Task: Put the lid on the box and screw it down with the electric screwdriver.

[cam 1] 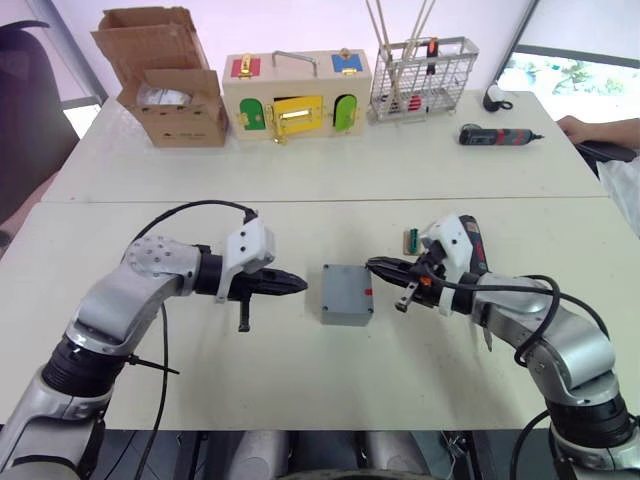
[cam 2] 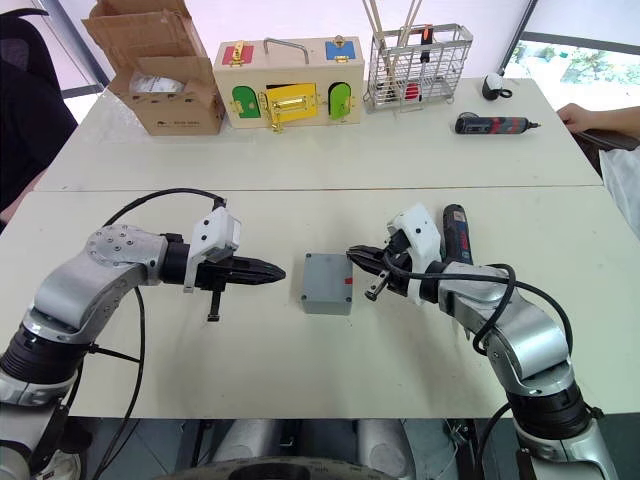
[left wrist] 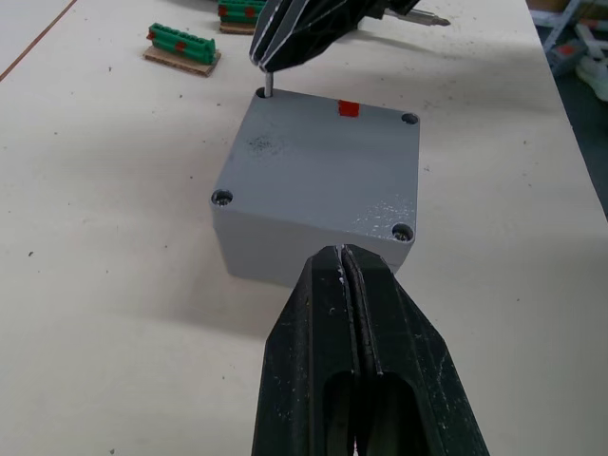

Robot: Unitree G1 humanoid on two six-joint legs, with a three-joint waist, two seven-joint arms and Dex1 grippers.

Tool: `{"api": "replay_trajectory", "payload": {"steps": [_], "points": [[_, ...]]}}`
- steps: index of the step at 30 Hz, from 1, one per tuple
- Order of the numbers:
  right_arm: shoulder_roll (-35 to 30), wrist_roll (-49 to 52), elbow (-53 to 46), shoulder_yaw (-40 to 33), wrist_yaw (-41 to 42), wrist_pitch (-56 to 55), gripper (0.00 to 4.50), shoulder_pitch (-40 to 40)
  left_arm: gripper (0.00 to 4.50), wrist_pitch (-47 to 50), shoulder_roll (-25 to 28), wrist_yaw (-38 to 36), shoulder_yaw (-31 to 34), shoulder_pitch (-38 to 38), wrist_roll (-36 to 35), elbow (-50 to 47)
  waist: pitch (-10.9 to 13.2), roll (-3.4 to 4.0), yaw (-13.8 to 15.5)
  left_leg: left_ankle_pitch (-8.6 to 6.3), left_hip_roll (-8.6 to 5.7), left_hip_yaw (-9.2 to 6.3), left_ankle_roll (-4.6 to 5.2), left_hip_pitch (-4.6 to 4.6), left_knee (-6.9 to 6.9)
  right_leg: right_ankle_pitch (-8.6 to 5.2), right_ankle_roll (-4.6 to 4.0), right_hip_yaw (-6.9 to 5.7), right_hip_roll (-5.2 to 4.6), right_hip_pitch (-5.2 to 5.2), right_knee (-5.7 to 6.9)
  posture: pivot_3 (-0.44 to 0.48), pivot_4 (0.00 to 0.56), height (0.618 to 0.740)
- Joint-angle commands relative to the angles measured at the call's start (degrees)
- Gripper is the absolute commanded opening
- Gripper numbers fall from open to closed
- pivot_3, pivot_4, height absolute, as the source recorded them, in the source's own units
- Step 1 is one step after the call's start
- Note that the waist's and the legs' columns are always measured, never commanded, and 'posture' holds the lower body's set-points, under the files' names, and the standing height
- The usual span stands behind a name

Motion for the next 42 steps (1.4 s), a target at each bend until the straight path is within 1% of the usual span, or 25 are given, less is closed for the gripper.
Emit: {"api": "replay_trajectory", "payload": {"steps": [1,16,19,21,22,24,27,28,30,32,33,34,35,36,39,40,42], "points": [[-0.1,-0.3,-0.7,0.1,-0.2,-1.1,0.08,-0.5,0.00,-0.7,0.0,0.1,0.1,-0.6,0.1,-1.3,0.0,0.00,0.0,0.00,0.00,0.00,0.00,0.00,0.00,0.00,0.00,0.00,0.00,0.00,0.00,0.000,0.150,0.740],[-0.1,-1.8,1.1,1.3,0.1,-2.0,0.08,-1.1,0.00,-0.9,-0.5,0.7,0.2,-0.4,-0.1,-1.4,0.0,0.00,0.0,0.01,0.00,0.00,-0.01,0.00,0.00,0.00,0.00,-0.01,0.01,0.00,0.00,0.000,0.150,0.740],[-0.6,-2.1,1.1,1.4,0.4,-2.2,0.89,-1.1,0.00,-0.2,-1.2,0.7,0.9,-1.3,-1.1,-0.8,0.0,0.00,0.0,0.01,0.00,0.00,-0.01,0.00,0.00,0.00,0.00,-0.01,0.01,0.00,0.00,0.000,0.150,0.740],[-0.9,-2.2,1.3,1.2,0.7,-2.3,1.84,-1.4,0.00,0.3,-2.0,0.9,1.5,-2.1,-1.9,-0.2,0.0,0.00,0.1,0.01,0.00,0.00,-0.01,0.00,0.00,0.00,0.00,-0.01,0.01,0.00,0.00,0.000,0.150,0.740],[-1.2,-2.3,1.4,1.0,0.9,-2.3,2.43,-1.6,0.00,0.6,-2.3,1.0,1.7,-2.6,-2.2,0.1,0.0,0.00,0.0,0.01,0.00,0.00,-0.01,0.00,0.00,0.00,0.00,-0.02,0.01,0.00,0.00,0.000,0.150,0.740],[-1.8,-2.2,1.5,0.5,1.5,-2.1,3.36,-2.1,0.00,0.8,-2.8,1.1,1.8,-3.1,-2.6,0.5,0.0,0.00,0.0,0.01,0.00,0.00,-0.01,0.00,0.00,0.00,0.00,-0.03,0.01,0.00,0.00,0.000,0.150,0.740],[-3.7,-1.1,1.2,-1.7,2.4,-1.1,4.23,-3.1,0.00,1.0,-3.6,1.4,2.1,-3.7,-3.2,0.8,0.0,0.00,0.0,0.01,0.00,0.00,-0.02,0.00,0.00,0.00,0.00,-0.05,0.01,0.00,0.00,0.000,0.150,0.740],[-4.5,-0.1,1.3,-3.9,2.3,-0.3,4.48,-4.1,0.00,1.2,-4.1,1.5,2.4,-4.1,-3.8,0.9,0.0,0.00,0.0,0.01,0.00,0.01,-0.02,0.00,0.00,0.00,0.00,-0.05,0.01,0.00,0.00,0.000,0.150,0.740],[-6.7,4.9,2.4,-10.5,3.6,3.9,4.48,-6.9,0.00,1.6,-5.0,1.7,3.2,-4.9,-5.1,0.9,0.0,0.01,0.1,0.01,-0.01,0.01,-0.02,0.00,0.01,0.00,0.00,-0.05,0.00,0.00,0.00,0.000,0.150,0.740],[-10.7,9.1,5.1,-16.0,6.2,7.8,4.48,-9.9,0.00,1.6,-5.9,1.7,3.4,-5.6,-5.9,0.8,0.0,0.01,0.2,0.01,-0.02,0.01,0.00,-0.01,0.04,0.00,0.00,-0.05,0.00,0.03,0.00,0.000,0.150,0.740],[-14.7,10.4,8.8,-18.0,8.1,11.2,4.48,-12.3,0.00,1.2,-6.2,1.4,3.2,-5.8,-6.1,0.5,0.0,0.01,0.2,-0.01,-0.02,0.00,0.02,-0.01,0.05,0.00,0.00,-0.06,-0.02,0.03,0.00,0.000,0.150,0.740],[-20.0,10.7,12.9,-18.5,10.7,14.0,4.48,-14.2,0.00,0.7,-6.4,1.1,2.8,-6.1,-6.1,0.1,0.0,0.01,0.2,-0.04,-0.02,0.01,0.07,0.00,0.05,0.00,0.00,-0.06,-0.02,0.05,-0.01,0.000,0.150,0.740],[-23.7,10.8,15.8,-18.4,12.6,15.6,4.48,-15.2,0.00,0.4,-6.6,1.1,2.4,-6.2,-6.1,-0.2,0.0,0.03,0.3,-0.04,-0.02,0.00,0.07,0.00,0.05,0.00,0.00,-0.07,-0.02,0.06,-0.03,0.000,0.150,0.740],[-29.0,10.5,20.1,-16.0,14.6,19.9,4.48,-16.5,0.00,-0.4,-6.9,1.0,1.9,-6.2,-5.6,-0.6,0.0,0.02,0.3,-0.05,-0.02,0.02,0.09,0.00,0.02,0.00,0.00,-0.07,-0.04,0.05,-0.05,0.000,0.150,0.740],[-37.1,10.8,26.5,-9.5,17.9,28.1,4.48,-19.0,0.00,-1.3,-7.6,1.4,1.1,-6.3,-4.9,-1.3,0.0,0.03,0.0,-0.12,0.03,0.04,0.20,-0.01,-0.05,-0.01,-0.01,-0.04,-0.10,0.05,-0.14,0.000,0.150,0.740],[-38.0,10.5,29.8,-6.7,18.9,30.4,4.48,-21.2,0.00,-1.8,-8.3,2.0,0.9,-6.0,-4.9,-1.8,0.0,0.03,0.0,-0.14,0.05,0.05,0.24,-0.01,-0.06,-0.01,-0.02,-0.01,-0.09,0.06,-0.18,0.000,0.150,0.740],[-39.8,7.6,34.9,0.4,21.5,30.8,4.48,-24.5,0.00,-2.7,-9.9,3.5,0.2,-5.5,-4.4,-2.4,0.0,0.05,-0.2,-0.16,0.07,0.18,0.27,0.01,-0.05,-0.01,-0.02,0.05,-0.09,0.04,-0.21,0.000,0.150,0.740]]}}
